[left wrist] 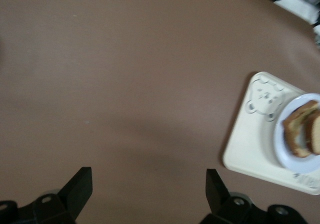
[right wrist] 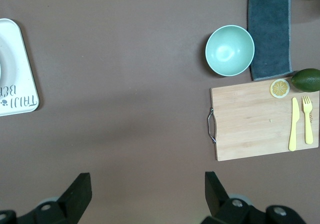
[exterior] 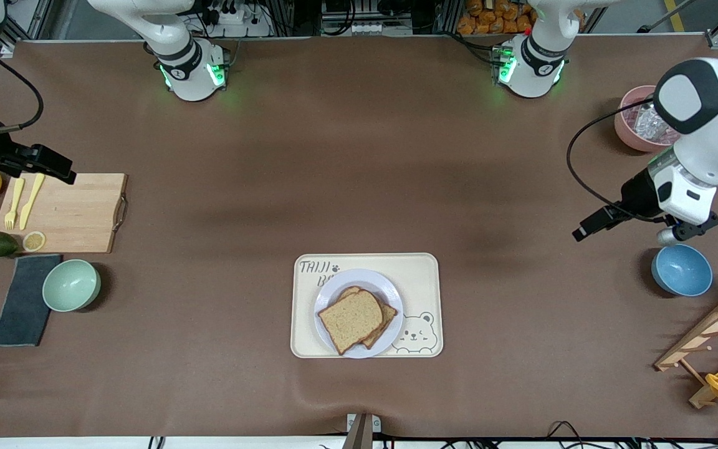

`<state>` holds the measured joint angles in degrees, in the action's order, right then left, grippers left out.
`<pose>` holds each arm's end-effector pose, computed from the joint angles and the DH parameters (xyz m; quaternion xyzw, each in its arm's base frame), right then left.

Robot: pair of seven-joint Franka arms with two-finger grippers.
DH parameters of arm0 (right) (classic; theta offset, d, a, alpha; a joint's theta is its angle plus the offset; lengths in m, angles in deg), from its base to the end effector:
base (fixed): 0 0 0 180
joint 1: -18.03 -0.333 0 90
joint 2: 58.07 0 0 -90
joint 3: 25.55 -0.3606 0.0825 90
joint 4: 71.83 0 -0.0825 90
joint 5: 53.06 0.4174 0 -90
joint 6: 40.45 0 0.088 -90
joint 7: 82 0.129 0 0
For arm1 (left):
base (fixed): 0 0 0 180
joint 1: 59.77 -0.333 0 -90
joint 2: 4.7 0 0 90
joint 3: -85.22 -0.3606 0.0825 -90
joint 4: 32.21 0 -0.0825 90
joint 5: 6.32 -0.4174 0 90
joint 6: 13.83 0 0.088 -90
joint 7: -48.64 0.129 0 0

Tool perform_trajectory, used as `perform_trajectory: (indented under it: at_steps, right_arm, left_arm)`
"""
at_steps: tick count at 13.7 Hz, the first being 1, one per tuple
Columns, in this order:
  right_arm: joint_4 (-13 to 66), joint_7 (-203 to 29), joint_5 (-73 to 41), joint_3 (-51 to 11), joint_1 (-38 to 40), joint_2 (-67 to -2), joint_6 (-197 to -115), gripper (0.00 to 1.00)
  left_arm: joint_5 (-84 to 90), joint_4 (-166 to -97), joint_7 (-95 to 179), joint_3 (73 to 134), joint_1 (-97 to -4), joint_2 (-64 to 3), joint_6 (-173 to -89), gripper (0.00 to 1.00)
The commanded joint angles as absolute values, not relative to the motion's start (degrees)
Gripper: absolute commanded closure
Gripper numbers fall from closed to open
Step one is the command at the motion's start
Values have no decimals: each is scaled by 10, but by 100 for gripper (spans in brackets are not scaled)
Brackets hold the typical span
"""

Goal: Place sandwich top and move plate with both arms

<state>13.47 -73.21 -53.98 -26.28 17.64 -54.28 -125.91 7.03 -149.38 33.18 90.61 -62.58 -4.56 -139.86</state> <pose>0.6018 0.0093 0.6422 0.9972 -0.0672 -0.0309 0.0103 0.5975 -0.0391 0.4652 0.9771 0.1715 0.0614 0.1100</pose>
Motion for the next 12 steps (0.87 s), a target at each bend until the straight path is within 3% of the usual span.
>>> perform_trajectory:
  at_steps: [1, 12]
  right_arm:
    - [136, -729, -541, -268, 186, -543, -1259, 0]
    - [136, -729, -540, -268, 187, -543, -1259, 0]
  left_arm:
    - [0, -1496, 326, 907, -621, -11, -1354, 0]
    - [-68, -1298, 405, 907, -590, -20, -1133, 0]
